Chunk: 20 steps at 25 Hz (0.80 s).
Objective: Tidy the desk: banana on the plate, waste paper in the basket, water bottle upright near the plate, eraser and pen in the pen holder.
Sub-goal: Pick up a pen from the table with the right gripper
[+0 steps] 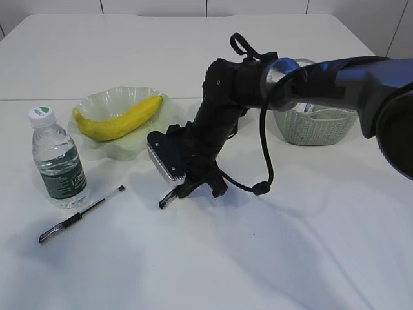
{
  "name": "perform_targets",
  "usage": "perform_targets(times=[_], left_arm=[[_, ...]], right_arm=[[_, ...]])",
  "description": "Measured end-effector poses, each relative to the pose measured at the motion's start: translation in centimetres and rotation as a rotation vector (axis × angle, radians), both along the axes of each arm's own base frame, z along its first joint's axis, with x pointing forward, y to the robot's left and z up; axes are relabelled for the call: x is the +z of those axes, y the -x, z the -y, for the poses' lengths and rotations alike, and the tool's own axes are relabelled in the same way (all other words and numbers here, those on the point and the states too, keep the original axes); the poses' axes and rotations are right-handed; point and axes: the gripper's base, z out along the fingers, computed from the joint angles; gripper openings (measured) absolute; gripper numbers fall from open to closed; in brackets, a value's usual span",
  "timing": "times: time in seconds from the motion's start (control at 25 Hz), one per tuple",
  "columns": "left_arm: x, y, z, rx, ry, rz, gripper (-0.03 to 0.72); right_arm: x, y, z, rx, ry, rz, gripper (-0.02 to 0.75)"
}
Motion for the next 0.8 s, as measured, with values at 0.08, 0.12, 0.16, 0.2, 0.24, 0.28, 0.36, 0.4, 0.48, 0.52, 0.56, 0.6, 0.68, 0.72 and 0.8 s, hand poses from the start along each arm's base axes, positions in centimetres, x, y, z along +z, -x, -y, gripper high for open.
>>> perform_targets(times=[0.08, 0.12, 0.16, 0.2, 0.24, 0.28, 0.36, 0.4, 0.48, 0.52, 0.56, 0.6, 0.68, 0.72, 0.8], left_arm=[[0.0, 0.0, 0.0, 0.0, 0.0, 0.0, 0.434], [0.0, 0.0, 0.0, 0.0, 0.0, 0.0, 0.434], [0.0, 0.0, 0.0, 0.0, 0.0, 0.0, 0.434], [0.0, 0.0, 0.0, 0.0, 0.0, 0.0, 0.434], [0.0, 0.0, 0.0, 0.0, 0.0, 0.0, 0.434], [0.0, 0.0, 0.0, 0.0, 0.0, 0.0, 0.434], [0.0, 0.0, 0.0, 0.0, 0.0, 0.0, 0.434], [0.0, 0.0, 0.0, 0.0, 0.0, 0.0, 0.434], [0.0, 0.0, 0.0, 0.0, 0.0, 0.0, 0.434], [0.0, 0.0, 0.0, 0.0, 0.0, 0.0, 0.434], [0.0, 0.0, 0.0, 0.0, 0.0, 0.0, 0.434], [0.0, 0.0, 0.0, 0.0, 0.0, 0.0, 0.434], [0.0, 0.0, 0.0, 0.0, 0.0, 0.0, 0.434], [0.0, 0.0, 0.0, 0.0, 0.0, 0.0, 0.434], [0.0, 0.0, 0.0, 0.0, 0.0, 0.0, 0.434]], right_arm=[[-0.06, -0.03, -0.02, -0.003, 0.0, -0.001, 0.241], [-0.06, -0.03, -0.02, -0.006, 0.0, -0.003, 0.241], [-0.07, -0.04, 0.0, -0.007, 0.001, -0.003, 0.241], [-0.03, -0.07, -0.01, -0.014, 0.001, -0.004, 0.241], [-0.04, -0.07, 0.02, -0.021, 0.004, -0.005, 0.241], [0.01, -0.13, 0.05, -0.03, 0.007, -0.005, 0.241], [-0.04, -0.13, 0.06, -0.048, 0.01, -0.011, 0.241], [-0.04, -0.13, 0.06, -0.054, 0.01, -0.014, 0.241], [-0.07, -0.15, 0.05, -0.06, 0.009, -0.016, 0.241], [-0.07, -0.16, 0.06, -0.064, 0.01, -0.017, 0.241], [-0.07, -0.16, 0.06, -0.069, 0.01, -0.019, 0.241], [-0.07, -0.16, 0.06, -0.07, 0.01, -0.02, 0.241], [-0.07, -0.16, 0.06, -0.078, 0.009, -0.023, 0.241], [-0.07, -0.16, 0.06, -0.082, 0.009, -0.025, 0.241], [-0.08, -0.16, 0.07, -0.085, 0.011, -0.025, 0.238]])
